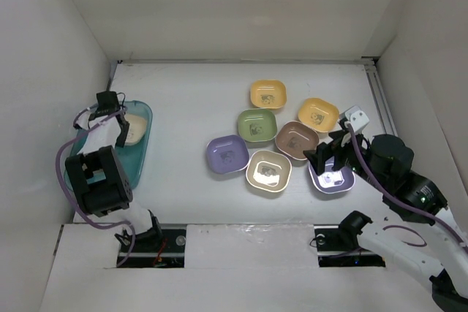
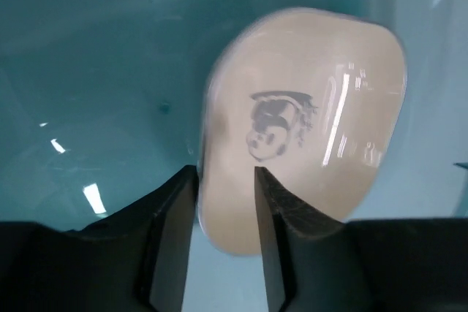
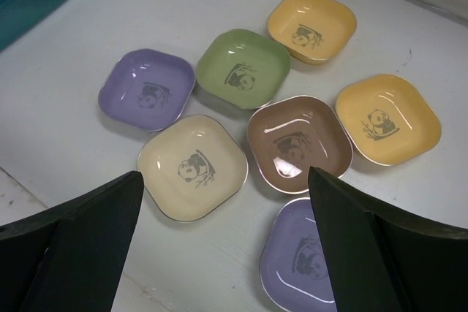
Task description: Place the plates into the plastic bin on the countertop
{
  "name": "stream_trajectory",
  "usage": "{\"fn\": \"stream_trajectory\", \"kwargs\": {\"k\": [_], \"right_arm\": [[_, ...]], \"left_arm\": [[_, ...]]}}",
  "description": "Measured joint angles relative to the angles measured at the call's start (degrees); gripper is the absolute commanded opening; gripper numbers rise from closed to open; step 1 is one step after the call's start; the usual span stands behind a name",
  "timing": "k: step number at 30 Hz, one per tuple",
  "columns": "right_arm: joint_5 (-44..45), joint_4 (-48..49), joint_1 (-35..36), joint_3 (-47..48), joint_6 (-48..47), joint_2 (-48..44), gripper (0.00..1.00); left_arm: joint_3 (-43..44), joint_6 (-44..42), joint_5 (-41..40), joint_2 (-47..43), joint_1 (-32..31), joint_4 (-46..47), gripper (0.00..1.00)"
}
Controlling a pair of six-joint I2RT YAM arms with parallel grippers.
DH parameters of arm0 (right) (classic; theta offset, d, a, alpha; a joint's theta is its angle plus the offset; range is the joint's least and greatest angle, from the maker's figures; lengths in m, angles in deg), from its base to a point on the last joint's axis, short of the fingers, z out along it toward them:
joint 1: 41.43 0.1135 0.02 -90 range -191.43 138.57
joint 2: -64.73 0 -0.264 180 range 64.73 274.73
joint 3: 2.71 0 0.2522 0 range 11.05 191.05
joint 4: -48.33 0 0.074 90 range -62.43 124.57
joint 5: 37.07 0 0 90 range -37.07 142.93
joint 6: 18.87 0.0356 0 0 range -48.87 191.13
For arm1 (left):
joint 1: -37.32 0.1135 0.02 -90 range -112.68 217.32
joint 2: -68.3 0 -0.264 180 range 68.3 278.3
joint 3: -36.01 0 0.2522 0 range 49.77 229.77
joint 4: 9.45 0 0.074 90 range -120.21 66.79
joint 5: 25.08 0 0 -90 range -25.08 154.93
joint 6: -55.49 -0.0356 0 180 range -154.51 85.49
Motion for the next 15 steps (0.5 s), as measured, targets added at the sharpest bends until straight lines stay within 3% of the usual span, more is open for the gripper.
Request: {"fn": "stream_trajectory", "kwargs": {"k": [4,8,9,10,15], "right_arm": [[0.02,0.02,0.00,-0.11,0.00,0.02,1.00],[0.11,0.04,0.00,-0.22,0.04,0.00,1.00],[0.20,0.04,0.00,-0.35,0.04,0.00,1.00],[0.26,0.04,0.00,-0.57,0.04,0.02,1.00],[0.44,0.00,0.00,-0.94,0.04,0.52,1.00]], "left_arm": [[1.81,-0.55,0.55,1.29,-1.75,1.25,0.54],[3.04,-1.05,1.86,2.10,-2.51,1.75,0.66],[3.10,-1.27,2.12,1.97,-2.51,1.88,0.75],[3.10,-1.64,2.40,1.68,-2.54,2.12,0.99],[6.08,-2.71,0.85,-1.68,-5.68,-0.85,1.00]]}}
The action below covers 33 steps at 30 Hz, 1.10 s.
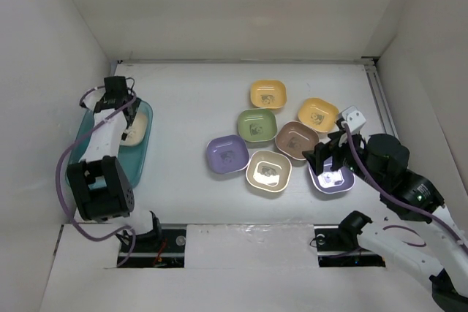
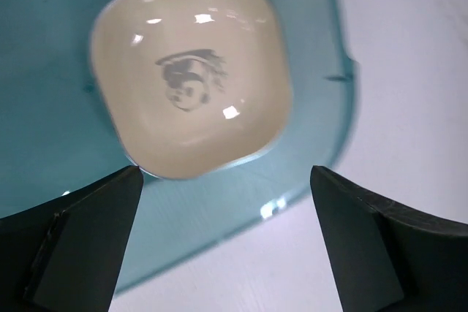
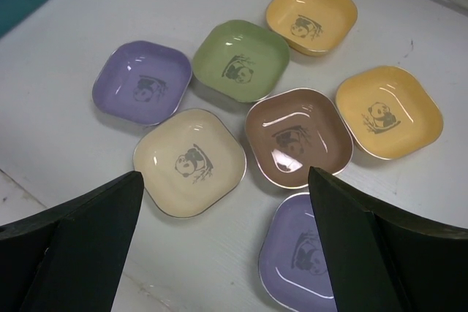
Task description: Place the plates into the plastic bin on the countertop
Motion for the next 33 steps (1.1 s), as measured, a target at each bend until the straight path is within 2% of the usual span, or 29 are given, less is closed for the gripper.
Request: {"fn": "stream_trajectory", "kwargs": {"k": [5,11,14,17,23,31,33], "right_arm": [[0.42,0.00,0.00,0.00,0.09,-0.02,1.00],[2.36,-0.07,0.00,0.04,0.83,0.28,1.00],[2.75,-0.28,0.00,0.37,1.27,0.46,1.00],[3.19,-0.87,0.00,2.62,1.53,0.76,1.00],[5.16,-0.28,0.00,6.56,1.68,0.33,1.00],[5.16,-0.02,0.00,6.16,1.73,0.35,1.00],[5.18,-0.07,0.00,5.86,1.73,0.33,1.00]], "left_arm": [[3.76,-3.63,-1.57,-7.43,-10.40,-0.57,1.00],[8.66,-6.86,-3.39,-7.85,-34.47,-1.03,1.00],[5.95,-6.29,-3.21,-7.30,-43.54,-1.40,1.00],[-1.77,-5.29,-2.43,-8.44,-49.55,-1.25,1.00],[-14.45,-3.08,-1.33,-9.42,-52.83,-2.14,0.96],[-18.01,-0.94,-2.14,-8.04,-51.15,0.04,0.87],[-19.32,-0.96,-2.14,-5.92,-49.88,1.66,0.77]]}}
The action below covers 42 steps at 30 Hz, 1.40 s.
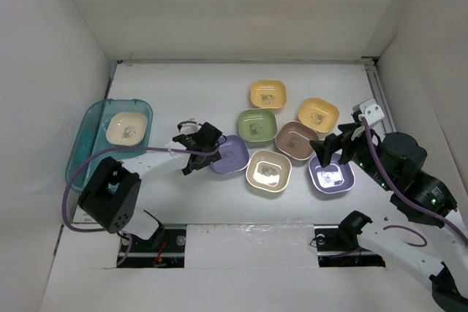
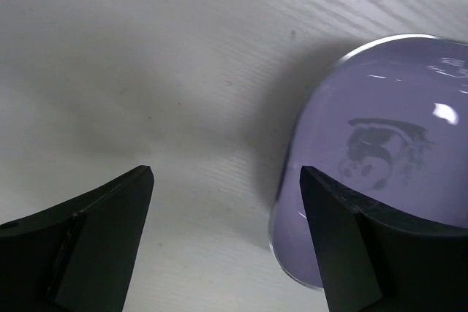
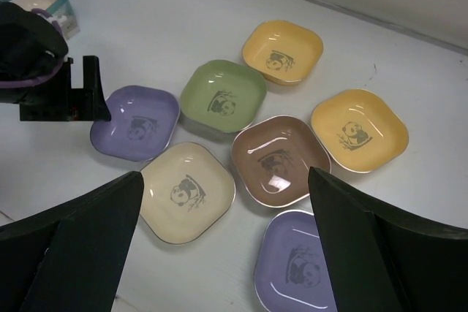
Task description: Place the plates into the plastic bin on the countertop
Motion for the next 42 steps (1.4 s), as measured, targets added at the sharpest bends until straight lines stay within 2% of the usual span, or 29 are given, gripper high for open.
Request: {"fn": "stream_trajectory", "kwargs": {"k": [1,2,6,7,10,17,20,22,25,29,31,34,42], "right_arm": [[0.00,0.00,0.00,-0.09,0.00,0.00,1.00],[0.00,0.00,0.00,-0.13,0.02,0.00,1.00],[0.00,0.00,0.00,-0.13,0.00,-0.07,1.00],[0.00,0.00,0.00,-0.13,0.00,-0.07,1.00],[0.00,0.00,0.00,-0.13,0.00,-0.07,1.00],[0.00,0.07,0.00,-0.20,0.00,0.00,1.00],[-0.04,0.17,0.00,-0.20,0.02,0.26,1.00],[-0.09,0.50,0.00,-0.20,0.00,0.61,1.00],[-0.31,1.70,0.00,-0.92,-0.02,0.98,1.00],[-0.57,3.02,0.00,-2.82,-0.11,1.68,1.00],[-0.94,3.32,0.00,-3.21,-0.26,2.45,1.00],[-1.40,4.17,0.00,-3.72,-0.42,3.06,1.00],[-1.81,4.57,0.00,-4.48,-0.68,2.62,1.00]], "left_arm": [[-0.57,0.04,-0.02,1.25,0.50,0.48,0.71],[-0.98,0.15,-0.11,2.45,0.90,0.79,0.56],[-1.38,1.51,-1.03,4.68,1.18,1.49,0.28],[-1.36,2.38,-1.60,4.68,1.20,0.87,0.17],[-0.28,5.86,-4.50,3.72,1.20,-1.14,0.00],[5.66,11.39,-13.68,-4.46,1.46,-14.19,0.00],[10.14,9.62,-15.15,-7.54,5.14,-18.18,0.00],[13.90,6.58,-14.88,-9.40,11.32,-17.29,0.00],[16.63,2.54,-12.92,-12.28,24.35,-12.79,0.00],[16.65,0.00,-6.99,-14.93,42.71,-8.17,0.00],[16.06,0.20,-5.07,-14.88,47.80,-6.14,0.00],[15.69,1.42,-3.82,-11.93,50.05,-4.52,0.00],[14.99,6.25,-1.55,1.31,50.03,-1.49,0.00]]}}
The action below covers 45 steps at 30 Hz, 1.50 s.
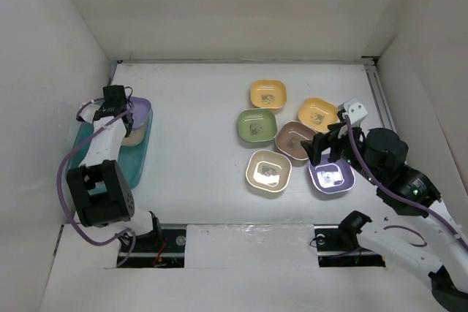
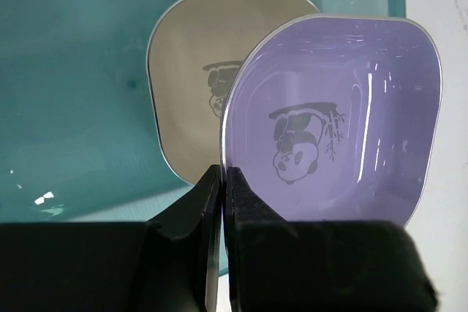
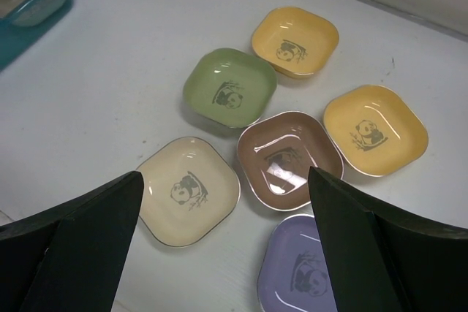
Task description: Place the plates into the plastic bin on the countertop
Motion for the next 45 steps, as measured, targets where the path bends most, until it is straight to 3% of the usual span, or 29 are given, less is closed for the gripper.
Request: {"fn": "stream_trajectory", "kwargs": {"k": [4,5,6,8,9,11,16,19,21,24,27,30,40,45], "right_arm": [[-0.39,0.13,0.00,-0.44,0.00,-0.44,1.00],[-0.42,0.17,0.00,-0.44,0.00,-0.39,1.00],[-0.50,0.17,0.00,-0.44,0.02,-0.39,1.00],[-0.83,0.22,0.00,-0.44,0.00,-0.39,1.00],[-0.90,0.28,0.00,-0.44,0.00,-0.37,1.00],[-1.18,0.37,0.00,-0.44,0.00,-0.31,1.00],[-1.53,1.07,0.00,-0.46,0.00,-0.28,1.00],[-1.49,1.11,0.00,-0.48,0.02,-0.28,1.00],[-1.20,1.11,0.00,-0.48,0.02,-0.28,1.00],[0.11,1.01,0.00,-0.48,0.11,-0.33,1.00],[2.16,0.87,0.00,-0.44,0.48,-0.46,1.00],[3.89,0.74,0.00,-0.31,0.96,-1.11,1.00],[5.55,-0.48,-0.04,0.46,1.97,-2.75,1.00],[5.97,-1.38,-0.07,0.46,1.99,-2.84,1.00]], "left_arm": [[-0.90,1.84,-0.15,0.39,0.00,0.52,0.01],[-0.92,2.19,-0.44,0.33,0.00,0.61,0.10],[-0.92,2.47,-0.72,0.24,0.00,0.70,0.41],[-0.92,2.93,-1.25,0.11,0.00,0.92,0.81],[-0.92,3.26,-1.70,0.02,0.00,0.96,0.91],[-0.92,4.15,-2.16,-0.31,0.00,0.79,0.99],[-0.92,4.17,-2.89,-2.89,-0.59,0.28,0.99],[-0.66,2.08,-3.32,-5.53,-4.22,0.74,0.99],[0.11,-0.24,-3.26,-6.56,-9.44,1.88,0.99],[2.91,-4.20,-3.02,-5.70,-22.23,4.04,0.99],[5.90,-9.35,-0.35,-1.62,-34.23,7.32,0.99],[7.58,-14.14,3.69,4.17,-41.03,10.60,0.99],[15.13,-23.12,16.50,24.13,-42.23,17.25,0.97],[18.16,-24.55,17.09,28.57,-43.91,17.57,0.89]]}}
